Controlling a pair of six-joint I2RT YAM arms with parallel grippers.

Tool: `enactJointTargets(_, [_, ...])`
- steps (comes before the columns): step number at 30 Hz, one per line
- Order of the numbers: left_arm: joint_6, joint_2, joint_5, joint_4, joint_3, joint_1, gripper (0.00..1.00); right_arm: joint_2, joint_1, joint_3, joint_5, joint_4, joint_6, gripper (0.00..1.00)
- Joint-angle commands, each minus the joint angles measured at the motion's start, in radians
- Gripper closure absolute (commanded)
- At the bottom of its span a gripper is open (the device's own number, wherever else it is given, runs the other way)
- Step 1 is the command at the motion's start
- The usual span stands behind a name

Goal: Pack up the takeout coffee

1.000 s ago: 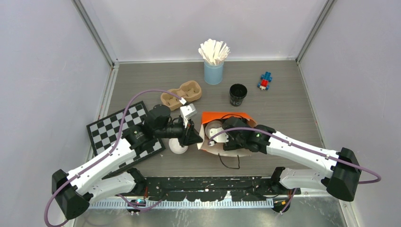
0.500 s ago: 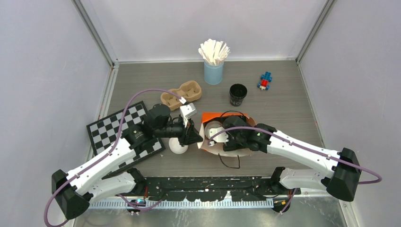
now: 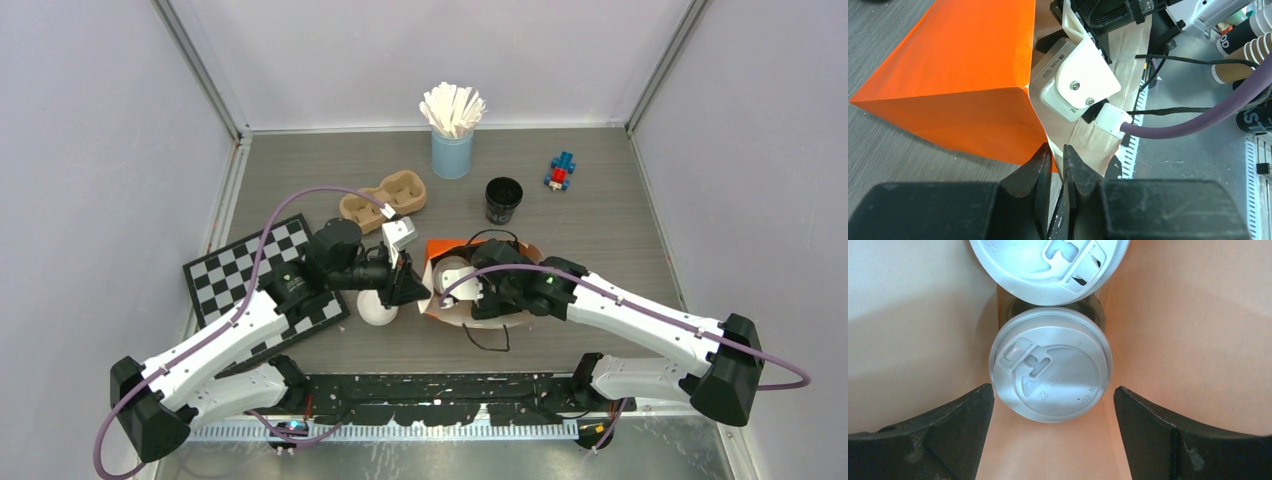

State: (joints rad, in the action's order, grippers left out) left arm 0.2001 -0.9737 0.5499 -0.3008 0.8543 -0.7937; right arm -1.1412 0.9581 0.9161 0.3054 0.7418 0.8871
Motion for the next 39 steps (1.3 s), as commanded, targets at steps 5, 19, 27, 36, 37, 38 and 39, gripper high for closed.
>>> enactJointTargets(5, [-0.010, -0.001, -0.003, 0.022, 0.048, -0.001, 0.84, 0.028, -0.003, 0.063, -0.019, 0.056, -0.014, 0.06])
enactJointTargets(19, [-0.010, 0.002, -0.001, 0.017, 0.045, -0.002, 0.84, 0.047, -0.002, 0.098, -0.015, 0.087, -0.052, 0.08])
enactJointTargets(27, [-0.011, -0.003, 0.000, 0.018, 0.048, -0.001, 0.84, 0.034, -0.001, 0.129, -0.030, 0.111, -0.062, 0.11])
enactJointTargets(36, [-0.015, -0.005, -0.001, 0.018, 0.056, -0.001, 0.84, 0.015, 0.017, 0.138, -0.054, 0.105, -0.071, 0.13])
enactJointTargets(37, [-0.016, -0.005, -0.001, 0.017, 0.058, -0.001, 0.84, 0.011, 0.020, 0.138, -0.057, 0.104, -0.071, 0.13])
enactJointTargets(38, [-0.017, -0.007, -0.002, 0.017, 0.059, -0.001, 0.84, 0.007, 0.025, 0.141, -0.058, 0.104, -0.071, 0.13])
enactJointTargets(39, [-0.017, -0.007, -0.002, 0.017, 0.060, -0.001, 0.84, 0.002, 0.027, 0.144, -0.060, 0.103, -0.072, 0.13])
